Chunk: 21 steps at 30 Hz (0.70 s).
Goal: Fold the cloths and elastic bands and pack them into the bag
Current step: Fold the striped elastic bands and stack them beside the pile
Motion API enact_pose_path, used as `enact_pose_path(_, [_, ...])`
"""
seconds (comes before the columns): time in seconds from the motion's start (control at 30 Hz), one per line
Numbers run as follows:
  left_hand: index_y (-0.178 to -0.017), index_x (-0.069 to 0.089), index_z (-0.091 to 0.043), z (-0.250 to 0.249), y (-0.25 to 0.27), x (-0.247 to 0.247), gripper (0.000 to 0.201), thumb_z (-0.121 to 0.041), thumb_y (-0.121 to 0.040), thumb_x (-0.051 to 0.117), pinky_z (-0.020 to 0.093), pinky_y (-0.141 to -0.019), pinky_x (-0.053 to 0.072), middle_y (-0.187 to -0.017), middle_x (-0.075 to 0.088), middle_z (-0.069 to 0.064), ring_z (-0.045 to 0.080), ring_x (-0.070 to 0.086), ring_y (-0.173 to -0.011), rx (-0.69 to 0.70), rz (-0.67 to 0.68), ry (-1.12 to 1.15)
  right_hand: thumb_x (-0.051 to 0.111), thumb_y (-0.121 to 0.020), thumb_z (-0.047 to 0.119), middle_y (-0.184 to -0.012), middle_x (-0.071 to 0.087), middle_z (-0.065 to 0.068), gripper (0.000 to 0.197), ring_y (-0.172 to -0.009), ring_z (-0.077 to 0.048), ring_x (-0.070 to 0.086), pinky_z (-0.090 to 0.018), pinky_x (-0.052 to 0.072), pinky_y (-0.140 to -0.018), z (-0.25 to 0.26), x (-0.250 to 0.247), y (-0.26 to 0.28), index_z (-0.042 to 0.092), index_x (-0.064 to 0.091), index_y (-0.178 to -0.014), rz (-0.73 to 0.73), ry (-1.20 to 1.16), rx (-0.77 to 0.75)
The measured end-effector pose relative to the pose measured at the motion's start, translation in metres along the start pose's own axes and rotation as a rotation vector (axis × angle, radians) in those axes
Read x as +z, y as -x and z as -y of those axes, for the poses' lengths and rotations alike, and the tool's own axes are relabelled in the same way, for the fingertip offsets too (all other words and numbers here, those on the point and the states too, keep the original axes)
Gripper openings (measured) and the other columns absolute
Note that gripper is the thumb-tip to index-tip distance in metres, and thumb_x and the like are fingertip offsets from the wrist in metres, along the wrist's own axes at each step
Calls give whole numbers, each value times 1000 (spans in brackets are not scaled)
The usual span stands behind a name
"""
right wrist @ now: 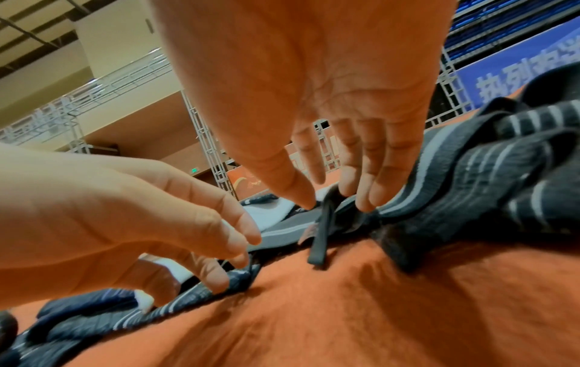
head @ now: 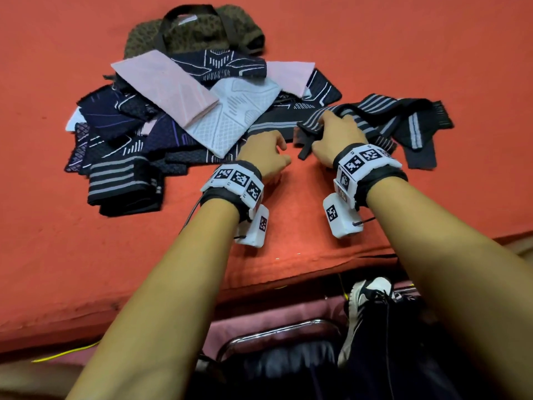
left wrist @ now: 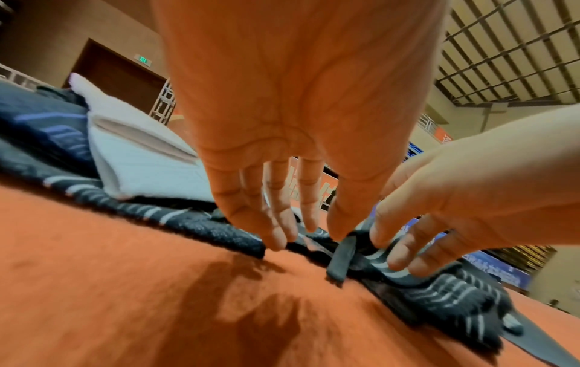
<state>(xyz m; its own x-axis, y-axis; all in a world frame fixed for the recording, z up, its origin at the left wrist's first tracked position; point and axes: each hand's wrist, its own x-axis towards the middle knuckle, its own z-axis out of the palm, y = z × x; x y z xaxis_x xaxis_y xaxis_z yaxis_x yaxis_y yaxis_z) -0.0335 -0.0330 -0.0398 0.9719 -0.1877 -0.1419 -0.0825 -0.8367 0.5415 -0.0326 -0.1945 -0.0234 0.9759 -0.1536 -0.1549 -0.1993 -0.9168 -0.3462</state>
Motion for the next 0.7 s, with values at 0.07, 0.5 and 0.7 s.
enact_pose_path(0.07, [-99, 60, -23, 4, 1, 0, 16, -23, -84, 67, 29, -78, 46, -93, 64, -2, 18, 60, -91, -4, 4, 1, 59, -87, 20, -132, 47, -18, 46, -115, -42, 52, -42, 45, -86, -4, 4, -1, 16, 49, -132, 37, 23, -6])
enact_pose_path(0.5, [-108, 64, -20, -20, -4, 17, 24, -24, -84, 68, 26, -81, 43, -95, 59, -5, 16, 54, -92, 47, 91, -52, 55, -83, 14, -124, 57, -16, 34, -109, -40, 56, -39, 45, -82, -33, -8, 2, 10, 58, -117, -44, -23, 85])
enact_pose_path(0.7, [-116, 65, -20, -58, -12, 38, 32, -23, -84, 67, 23, -85, 45, -101, 68, 0, 19, 61, -104, 105, 112, 27, 55, -86, 13, -133, 43, -19, 38, -115, -43, 50, -42, 42, -86, -56, -20, 9, 8, 51, -123, -123, 8, 205])
